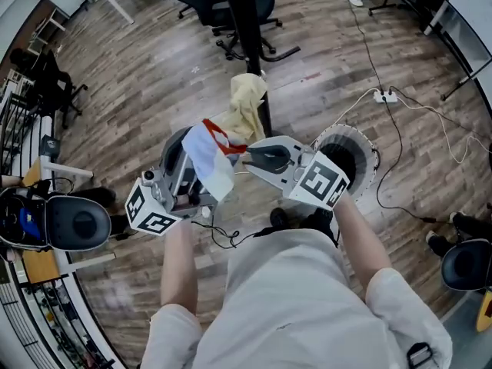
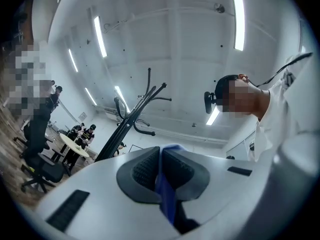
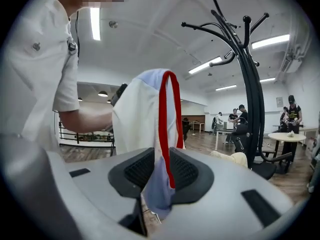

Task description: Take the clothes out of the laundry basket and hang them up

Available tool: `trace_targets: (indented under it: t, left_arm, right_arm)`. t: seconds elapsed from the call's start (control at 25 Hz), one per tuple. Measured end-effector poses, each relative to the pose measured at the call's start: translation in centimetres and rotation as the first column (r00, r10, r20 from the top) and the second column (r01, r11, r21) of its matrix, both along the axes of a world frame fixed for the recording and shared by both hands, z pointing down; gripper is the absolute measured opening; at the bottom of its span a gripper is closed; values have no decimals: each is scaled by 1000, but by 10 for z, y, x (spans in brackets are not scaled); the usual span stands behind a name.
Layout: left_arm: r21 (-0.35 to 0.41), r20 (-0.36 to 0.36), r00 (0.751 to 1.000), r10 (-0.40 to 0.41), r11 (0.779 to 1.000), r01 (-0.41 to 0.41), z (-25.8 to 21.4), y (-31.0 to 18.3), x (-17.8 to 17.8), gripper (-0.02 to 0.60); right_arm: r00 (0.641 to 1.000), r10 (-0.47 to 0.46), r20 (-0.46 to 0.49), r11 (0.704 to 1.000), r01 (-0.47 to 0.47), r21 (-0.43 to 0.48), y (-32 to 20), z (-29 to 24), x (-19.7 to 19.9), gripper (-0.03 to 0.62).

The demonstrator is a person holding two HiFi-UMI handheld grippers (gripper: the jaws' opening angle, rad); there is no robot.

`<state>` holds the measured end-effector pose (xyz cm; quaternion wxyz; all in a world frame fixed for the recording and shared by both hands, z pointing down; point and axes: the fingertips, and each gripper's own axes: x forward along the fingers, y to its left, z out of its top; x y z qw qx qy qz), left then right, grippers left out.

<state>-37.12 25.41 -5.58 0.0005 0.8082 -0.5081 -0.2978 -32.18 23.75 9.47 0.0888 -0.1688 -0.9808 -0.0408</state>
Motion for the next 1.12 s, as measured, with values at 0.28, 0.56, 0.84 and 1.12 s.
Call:
trace_targets:
  t: [0.28,0.56,0.84,1.12]
  left_arm:
    - [23,69,998,4,1000,-5,-23,-2,7,25]
    - [35,108,994,-1,999,-3,-38,-1,16,25]
    - [38,123,992,-14,999,9,-42,-7,26,25]
    - [68,116,990,-75,995,67,-52,-24,27,25]
  right_arm:
    - [999,46,12,998,-47,45,-4,12,-33,100]
    - [999,15,43,999,-16,32,6,2,-36,66]
    - [997,45,68,998,-49,48,-4,-5,-26,8]
    - [990,87,108,991,-97,88,-55,-26,-1,6]
